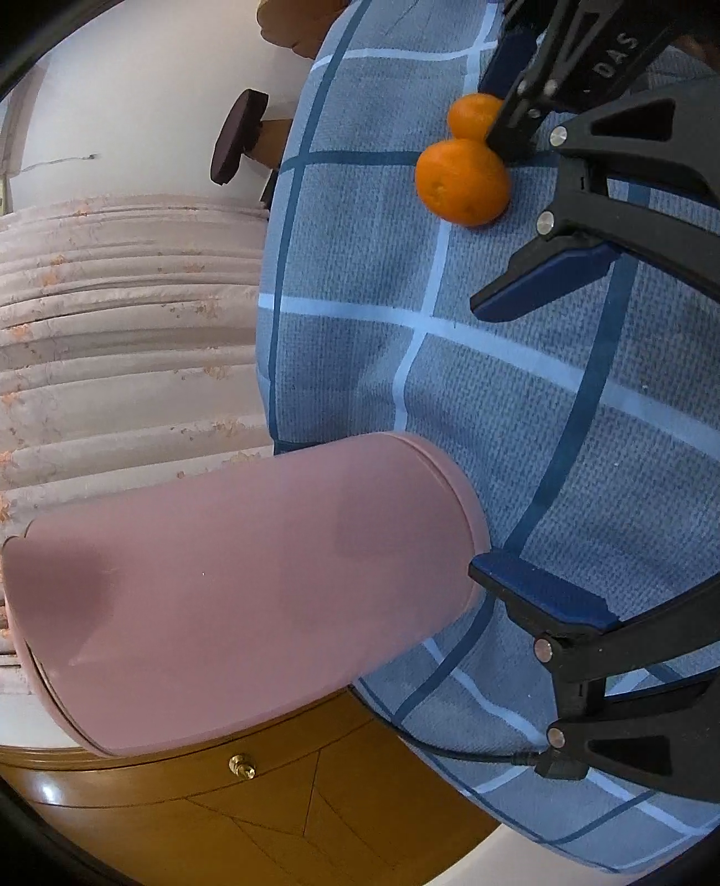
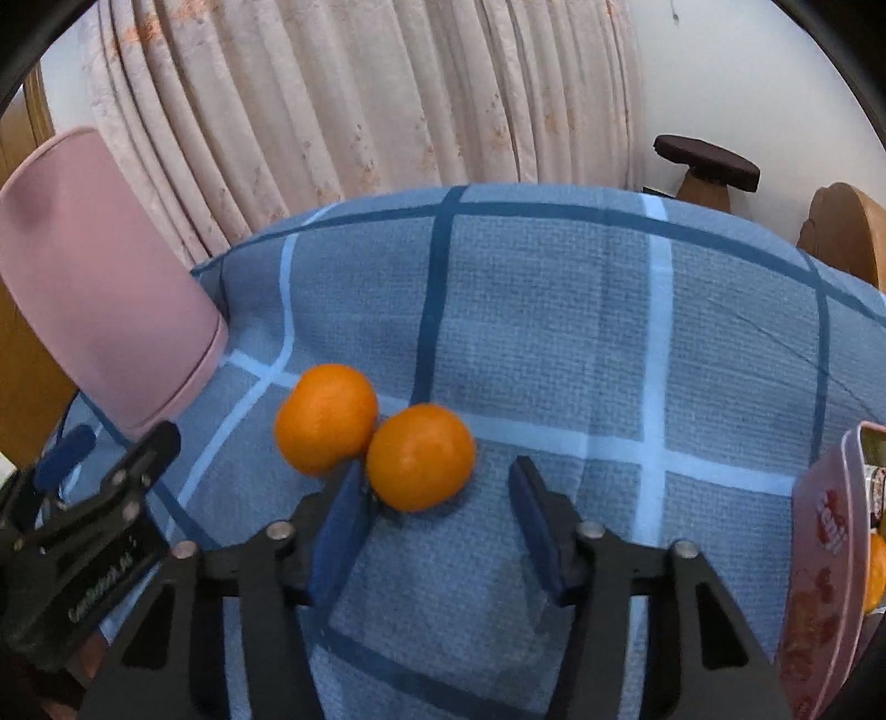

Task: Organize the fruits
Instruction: 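Grasp an orange with the left tool while the right tool grasps the other orange, then carry both oranges over the pink tin and lower them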

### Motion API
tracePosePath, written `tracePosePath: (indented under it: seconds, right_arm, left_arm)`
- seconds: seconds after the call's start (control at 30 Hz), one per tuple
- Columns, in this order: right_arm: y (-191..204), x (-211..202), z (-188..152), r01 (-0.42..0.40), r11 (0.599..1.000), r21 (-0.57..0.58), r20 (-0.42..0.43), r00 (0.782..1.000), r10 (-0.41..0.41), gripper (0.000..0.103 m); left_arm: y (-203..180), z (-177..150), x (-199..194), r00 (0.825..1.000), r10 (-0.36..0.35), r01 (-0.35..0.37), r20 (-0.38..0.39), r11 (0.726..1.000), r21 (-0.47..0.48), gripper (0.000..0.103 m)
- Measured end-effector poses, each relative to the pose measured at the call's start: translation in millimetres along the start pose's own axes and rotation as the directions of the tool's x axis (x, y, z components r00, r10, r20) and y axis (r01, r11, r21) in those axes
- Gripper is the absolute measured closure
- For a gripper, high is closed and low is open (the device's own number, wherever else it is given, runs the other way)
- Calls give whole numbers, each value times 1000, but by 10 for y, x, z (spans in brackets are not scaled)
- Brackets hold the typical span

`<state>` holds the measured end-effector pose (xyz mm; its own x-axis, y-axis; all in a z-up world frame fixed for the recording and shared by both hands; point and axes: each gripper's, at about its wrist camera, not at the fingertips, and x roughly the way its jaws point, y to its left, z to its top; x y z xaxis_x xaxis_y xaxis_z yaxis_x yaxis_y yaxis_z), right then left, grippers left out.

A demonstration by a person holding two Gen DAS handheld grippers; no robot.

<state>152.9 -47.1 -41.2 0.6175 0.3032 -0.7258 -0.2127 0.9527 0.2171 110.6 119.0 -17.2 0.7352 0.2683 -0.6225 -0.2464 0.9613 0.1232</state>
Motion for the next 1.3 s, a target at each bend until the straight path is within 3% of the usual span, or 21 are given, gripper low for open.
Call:
tracePosePath:
  seconds: [0.17,0.3,0.43,0.6,0.87,0.93,1.0,1.03,1.17,1.3]
  right_arm:
    - [24,-67,-64,19,1000,-11,4,1000,-19,62]
    - [-85,-307,-172,31,999,42,70,997,-34,62]
    - [-146,-595,-279,94,994,48,160,982,-101,62]
    - [-235,-799,-363,134,989,68,222,964,-146,62]
    - [-296,-827,-372,121,989,91,237,962,-139,62]
    - [-314,-823,-367,114,989,96,234,963,-134,62]
    - [-340,-836,-371,109,989,97,230,965,-129,62]
    - [-338,-825,-366,108,989,97,226,966,-128,62]
    - [-337,-829,-365,109,990,93,222,967,-127,62]
    - [-315,-812,-349,121,989,82,230,964,-136,62]
  left_arm:
    - [-28,0,-11,1000,-23,23,6,1000,12,17]
    - [-83,1,-46,998,-64,64,19,998,22,17]
    - [-213,-18,-107,988,-153,152,25,987,45,17]
    - [-526,67,-133,966,-258,259,-23,963,72,17]
    - [-1063,158,63,971,-228,236,-66,955,179,17]
    - [-1126,144,135,975,-209,220,-75,955,199,22]
    - [-1172,133,214,968,-218,240,-122,948,207,42]
    - [-1171,131,231,962,-236,261,-139,945,199,46]
    - [-1189,127,259,955,-249,279,-161,938,207,53]
    - [-1164,130,230,957,-248,273,-149,944,187,54]
